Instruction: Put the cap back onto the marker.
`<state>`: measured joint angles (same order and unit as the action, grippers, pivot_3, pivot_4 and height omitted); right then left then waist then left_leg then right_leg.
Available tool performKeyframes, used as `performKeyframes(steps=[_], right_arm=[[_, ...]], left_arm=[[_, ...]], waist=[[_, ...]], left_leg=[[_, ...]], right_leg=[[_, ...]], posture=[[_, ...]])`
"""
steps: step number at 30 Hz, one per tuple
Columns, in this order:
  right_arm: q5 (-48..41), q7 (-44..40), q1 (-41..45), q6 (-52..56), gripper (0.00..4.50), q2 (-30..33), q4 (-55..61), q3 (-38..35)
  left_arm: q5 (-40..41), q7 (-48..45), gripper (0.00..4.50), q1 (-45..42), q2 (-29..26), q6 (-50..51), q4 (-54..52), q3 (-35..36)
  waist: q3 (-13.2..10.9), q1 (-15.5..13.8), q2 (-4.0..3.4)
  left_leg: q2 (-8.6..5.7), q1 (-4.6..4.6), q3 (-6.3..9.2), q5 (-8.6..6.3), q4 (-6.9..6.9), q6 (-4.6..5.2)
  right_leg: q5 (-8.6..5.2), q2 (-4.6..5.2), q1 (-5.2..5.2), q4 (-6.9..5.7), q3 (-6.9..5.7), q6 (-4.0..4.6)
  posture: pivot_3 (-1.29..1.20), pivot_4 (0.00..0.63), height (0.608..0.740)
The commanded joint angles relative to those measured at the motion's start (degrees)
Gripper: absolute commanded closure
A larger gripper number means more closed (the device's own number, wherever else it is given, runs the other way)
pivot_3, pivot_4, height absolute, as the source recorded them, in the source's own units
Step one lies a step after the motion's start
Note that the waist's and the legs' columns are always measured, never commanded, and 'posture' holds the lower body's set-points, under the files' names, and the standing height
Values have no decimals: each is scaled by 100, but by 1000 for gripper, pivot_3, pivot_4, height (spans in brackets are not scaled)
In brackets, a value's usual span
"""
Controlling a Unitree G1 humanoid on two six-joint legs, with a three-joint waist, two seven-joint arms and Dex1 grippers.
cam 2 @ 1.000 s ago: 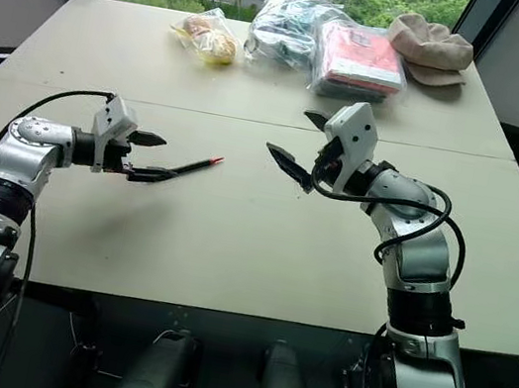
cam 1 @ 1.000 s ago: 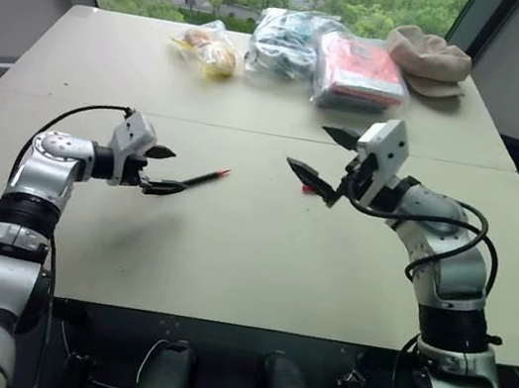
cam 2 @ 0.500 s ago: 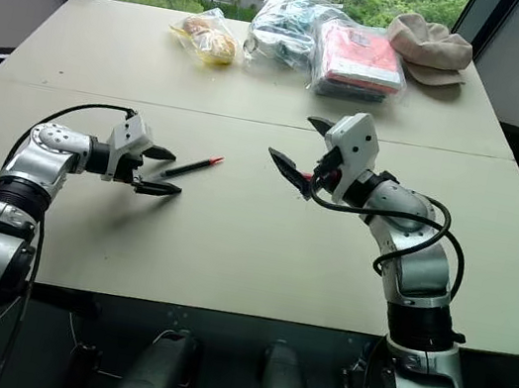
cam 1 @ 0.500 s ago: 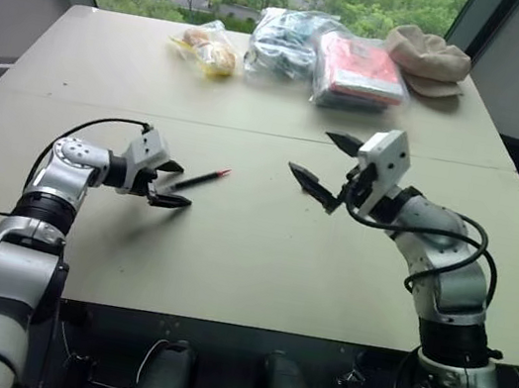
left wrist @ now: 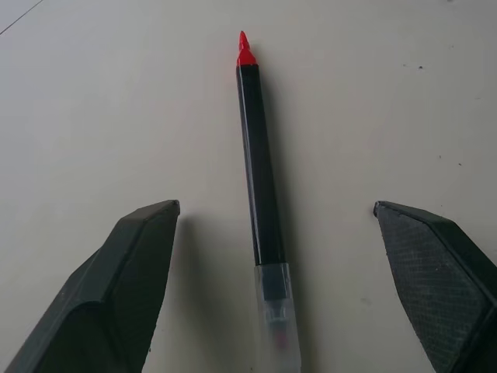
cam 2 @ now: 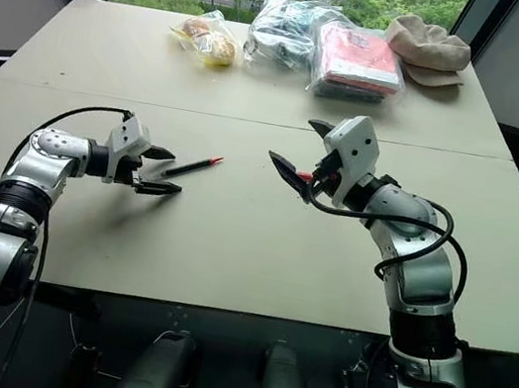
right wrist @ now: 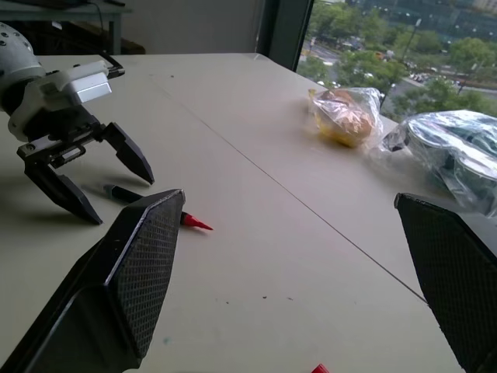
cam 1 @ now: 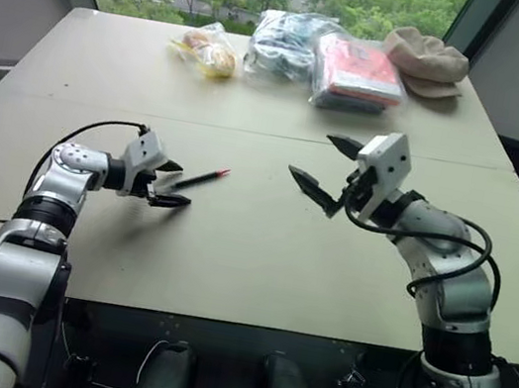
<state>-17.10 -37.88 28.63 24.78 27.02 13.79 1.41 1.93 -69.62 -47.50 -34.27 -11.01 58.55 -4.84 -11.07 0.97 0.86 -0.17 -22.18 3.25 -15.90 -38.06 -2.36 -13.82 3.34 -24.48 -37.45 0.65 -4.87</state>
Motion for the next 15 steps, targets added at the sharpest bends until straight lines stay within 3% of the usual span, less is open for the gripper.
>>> performKeyframes(steps=[1,6,15], right_arm=[[-57,-35,154,-53,0,71,123,-120],[-54,-37,144,-39,0,110,141,-121],[-31,1,121,-67,0,150,126,-141]], left_arm=[[-179,217,1886,91,-10,-67,186,-22],[-193,186,4418,47,38,-116,275,-30],[-238,134,4418,-20,58,-163,351,-79]], waist=[[0,0,0],[1,-1,0],[1,-1,0]], left_leg=[[0,2,0,0,0,0],[0,5,2,4,-1,7],[0,6,2,5,-1,9]], right_leg=[[0,0,2,-1,0,0],[1,-1,5,-2,0,1],[1,-2,5,-3,0,2]], posture=[[0,150,740],[0,150,740],[0,150,740]])
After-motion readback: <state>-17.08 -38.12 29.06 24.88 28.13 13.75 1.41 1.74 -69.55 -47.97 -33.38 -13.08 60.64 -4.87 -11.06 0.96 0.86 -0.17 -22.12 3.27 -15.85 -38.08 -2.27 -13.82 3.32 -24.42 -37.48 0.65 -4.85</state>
